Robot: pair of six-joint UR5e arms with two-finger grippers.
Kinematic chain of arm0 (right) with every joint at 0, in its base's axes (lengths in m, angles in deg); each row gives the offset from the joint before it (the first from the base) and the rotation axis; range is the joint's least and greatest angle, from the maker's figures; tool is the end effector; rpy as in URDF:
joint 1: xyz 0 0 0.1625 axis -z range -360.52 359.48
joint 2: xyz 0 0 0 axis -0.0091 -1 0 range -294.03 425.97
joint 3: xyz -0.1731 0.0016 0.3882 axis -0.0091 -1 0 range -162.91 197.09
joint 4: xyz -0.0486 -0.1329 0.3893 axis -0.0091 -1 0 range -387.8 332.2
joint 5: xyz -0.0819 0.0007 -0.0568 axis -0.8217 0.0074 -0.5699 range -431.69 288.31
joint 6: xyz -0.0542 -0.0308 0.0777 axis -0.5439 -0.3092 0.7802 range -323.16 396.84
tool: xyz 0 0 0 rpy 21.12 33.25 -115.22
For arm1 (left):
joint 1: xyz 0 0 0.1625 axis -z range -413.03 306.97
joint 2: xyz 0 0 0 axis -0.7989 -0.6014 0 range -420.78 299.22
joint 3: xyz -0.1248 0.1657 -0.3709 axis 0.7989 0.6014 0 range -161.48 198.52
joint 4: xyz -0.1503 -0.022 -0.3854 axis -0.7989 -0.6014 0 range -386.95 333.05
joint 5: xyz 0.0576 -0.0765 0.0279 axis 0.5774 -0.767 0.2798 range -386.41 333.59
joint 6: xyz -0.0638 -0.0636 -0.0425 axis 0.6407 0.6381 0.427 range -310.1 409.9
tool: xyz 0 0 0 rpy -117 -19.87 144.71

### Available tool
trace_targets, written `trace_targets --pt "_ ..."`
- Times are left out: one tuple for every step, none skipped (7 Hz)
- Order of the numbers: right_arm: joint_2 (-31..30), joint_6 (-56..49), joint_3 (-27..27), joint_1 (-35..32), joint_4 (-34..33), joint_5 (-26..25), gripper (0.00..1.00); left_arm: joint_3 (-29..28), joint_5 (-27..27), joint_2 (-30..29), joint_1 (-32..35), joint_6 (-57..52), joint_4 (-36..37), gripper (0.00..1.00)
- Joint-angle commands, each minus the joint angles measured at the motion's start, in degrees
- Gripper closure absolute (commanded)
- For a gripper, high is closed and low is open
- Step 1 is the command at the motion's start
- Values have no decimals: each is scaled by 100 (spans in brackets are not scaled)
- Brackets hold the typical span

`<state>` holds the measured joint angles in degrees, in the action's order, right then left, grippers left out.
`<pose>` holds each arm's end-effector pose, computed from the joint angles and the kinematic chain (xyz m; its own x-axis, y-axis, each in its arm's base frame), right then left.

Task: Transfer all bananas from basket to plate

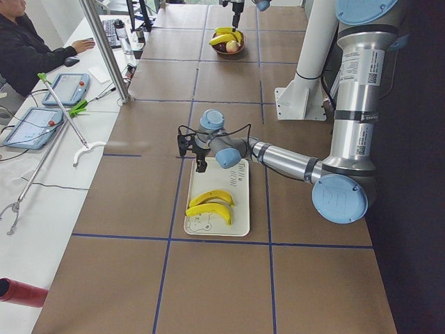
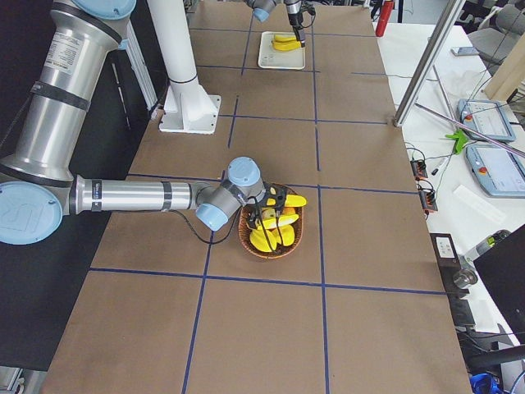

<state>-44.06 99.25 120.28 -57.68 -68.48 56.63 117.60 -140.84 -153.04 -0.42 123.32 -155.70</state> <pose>-0.1406 -0.3498 0.5989 0.5546 0.1891 0.8104 -0.1977 0.9759 -0.0924 0.2516 -0.4809 0.4916 0.5248 -0.2589 -0.8109 0.3975 0.9169 -0.0355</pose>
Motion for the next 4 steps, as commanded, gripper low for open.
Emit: trace_targets --pt "-1 -9 -158 116 7 -18 1 32 0 -3 -13 50 0 1" --pt "8 -10 -167 152 7 -18 1 76 9 -3 -57 137 -9 1" --pt "16 -1 -176 152 -1 -27 17 137 9 -3 -83 155 0 1" --pt "8 -9 -202 152 7 -96 42 181 9 -3 -84 155 0 1"
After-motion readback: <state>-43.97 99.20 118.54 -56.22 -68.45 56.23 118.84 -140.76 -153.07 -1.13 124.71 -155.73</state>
